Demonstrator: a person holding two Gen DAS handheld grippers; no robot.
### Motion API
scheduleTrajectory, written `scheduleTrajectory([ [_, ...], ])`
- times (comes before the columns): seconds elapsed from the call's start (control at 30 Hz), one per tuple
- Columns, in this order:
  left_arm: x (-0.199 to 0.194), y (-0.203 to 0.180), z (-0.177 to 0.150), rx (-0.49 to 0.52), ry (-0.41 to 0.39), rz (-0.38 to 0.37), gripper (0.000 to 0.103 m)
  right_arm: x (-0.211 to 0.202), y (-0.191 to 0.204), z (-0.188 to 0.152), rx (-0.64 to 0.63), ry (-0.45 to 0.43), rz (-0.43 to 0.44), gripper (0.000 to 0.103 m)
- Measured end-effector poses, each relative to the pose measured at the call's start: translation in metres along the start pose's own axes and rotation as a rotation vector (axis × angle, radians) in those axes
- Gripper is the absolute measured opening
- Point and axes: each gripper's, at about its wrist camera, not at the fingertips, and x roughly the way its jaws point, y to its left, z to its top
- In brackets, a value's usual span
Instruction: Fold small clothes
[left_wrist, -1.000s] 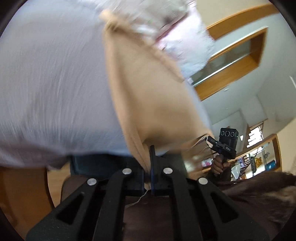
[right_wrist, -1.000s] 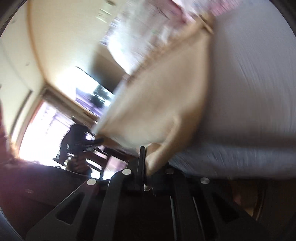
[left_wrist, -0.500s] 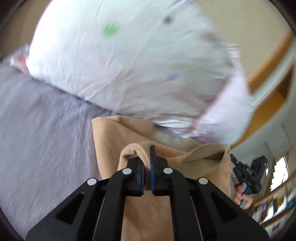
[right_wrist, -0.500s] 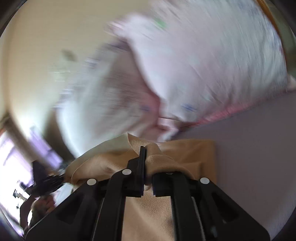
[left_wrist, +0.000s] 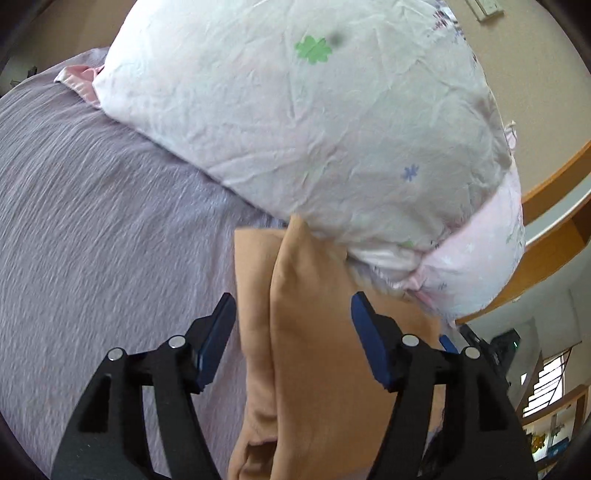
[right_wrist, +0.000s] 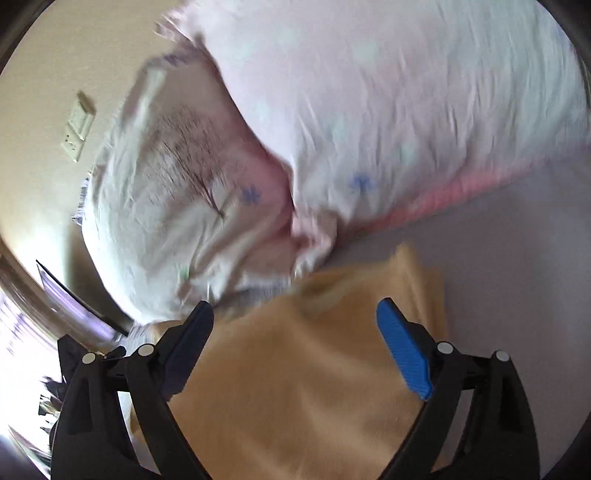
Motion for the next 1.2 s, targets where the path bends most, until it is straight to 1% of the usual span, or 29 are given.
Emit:
scheduleTrajectory([
  [0.03,-0.002,0.000,-0.007,0.011,0.023,0.005,0.066,0.012,-0.002,-0.001,-0.004,0.046,-0.063,0.087],
  [0.1,-0.001,-0.001,-0.013,0.018,0.062,0.036,0.067,0.003,0.003,-0.006,-0.033,0.000,-0.091,0.086],
  [0.13,0.001,-0.001,-0.019,0.022,0.084,0.041,0.067,-0.003,0.004,-0.008,-0.025,-0.007,-0.075,0.086],
  [0.17,0.005,-0.001,-0.023,0.024,0.101,0.048,0.068,-0.011,0.006,-0.011,-0.018,-0.021,-0.033,0.087],
  [0.2,0.008,-0.002,-0.027,0.028,0.119,0.059,0.067,-0.023,0.006,-0.016,-0.013,-0.055,0.036,0.087],
  [0.23,0.013,-0.002,-0.033,0.033,0.139,0.068,0.067,-0.027,0.006,-0.018,-0.011,-0.073,0.061,0.087],
  [0.3,0.014,-0.009,-0.036,0.063,0.127,0.078,0.067,-0.038,-0.001,-0.024,-0.003,-0.119,0.111,0.089],
  [0.33,0.019,-0.013,-0.039,0.062,0.141,0.068,0.062,-0.040,-0.006,-0.028,0.005,-0.134,0.130,0.089],
  [0.37,0.022,-0.015,-0.042,0.052,0.145,0.065,0.048,-0.042,-0.015,-0.032,0.032,-0.148,0.158,0.089],
  [0.4,0.025,-0.016,-0.046,0.036,0.158,0.069,0.042,-0.044,-0.022,-0.032,0.061,-0.149,0.177,0.089],
  [0.43,0.027,-0.017,-0.048,0.025,0.154,0.084,0.032,-0.043,-0.028,-0.033,0.092,-0.144,0.198,0.089],
  [0.47,0.029,-0.018,-0.050,0.022,0.156,0.083,0.023,-0.044,-0.036,-0.033,0.131,-0.139,0.233,0.089],
  [0.53,0.027,-0.022,-0.048,0.006,0.140,0.079,0.019,-0.050,-0.040,-0.030,0.153,-0.163,0.270,0.089],
  [0.6,0.019,-0.039,-0.042,0.020,0.112,0.052,0.018,-0.056,-0.043,-0.028,0.156,-0.200,0.288,0.089],
  [0.67,0.012,-0.068,-0.038,0.072,0.082,0.027,0.017,-0.065,-0.047,-0.028,0.173,-0.216,0.311,0.089],
  [0.7,0.011,-0.096,-0.036,0.125,0.067,0.002,0.017,-0.067,-0.049,-0.027,0.189,-0.220,0.328,0.089],
  [0.73,0.011,-0.118,-0.036,0.168,0.062,-0.018,0.017,-0.069,-0.051,-0.026,0.196,-0.222,0.335,0.089],
  [0.8,0.021,-0.166,-0.041,0.263,0.066,-0.066,0.017,-0.076,-0.053,-0.024,0.198,-0.240,0.333,0.089],
  [0.83,0.032,-0.197,-0.049,0.320,0.087,-0.113,0.017,-0.079,-0.055,-0.024,0.199,-0.252,0.327,0.089],
  [0.9,0.058,-0.240,-0.066,0.393,0.141,-0.185,0.017,-0.085,-0.061,-0.022,0.199,-0.273,0.301,0.089],
  [0.93,0.076,-0.261,-0.079,0.427,0.179,-0.224,0.017,-0.088,-0.064,-0.022,0.199,-0.284,0.279,0.089],
  [0.97,0.104,-0.286,-0.098,0.465,0.242,-0.270,0.018,-0.091,-0.067,-0.020,0.195,-0.292,0.243,0.089],
  [1.0,0.116,-0.295,-0.106,0.484,0.276,-0.290,0.020,-0.093,-0.070,-0.019,0.190,-0.295,0.212,0.089],
  [1.03,0.136,-0.309,-0.121,0.510,0.341,-0.321,0.021,-0.094,-0.074,-0.018,0.184,-0.300,0.182,0.089],
  [1.07,0.146,-0.314,-0.129,0.512,0.378,-0.344,0.023,-0.095,-0.076,-0.017,0.183,-0.301,0.163,0.089],
  [1.1,0.150,-0.313,-0.135,0.491,0.411,-0.388,0.023,-0.095,-0.079,-0.017,0.184,-0.298,0.137,0.089],
  [1.13,0.148,-0.309,-0.135,0.475,0.413,-0.411,0.026,-0.094,-0.082,-0.016,0.186,-0.289,0.125,0.089],
  [1.17,0.142,-0.303,-0.133,0.471,0.395,-0.412,0.033,-0.093,-0.083,-0.016,0.189,-0.275,0.129,0.089],
  [1.2,0.135,-0.295,-0.129,0.468,0.369,-0.397,0.037,-0.091,-0.083,-0.016,0.192,-0.250,0.142,0.089],
])
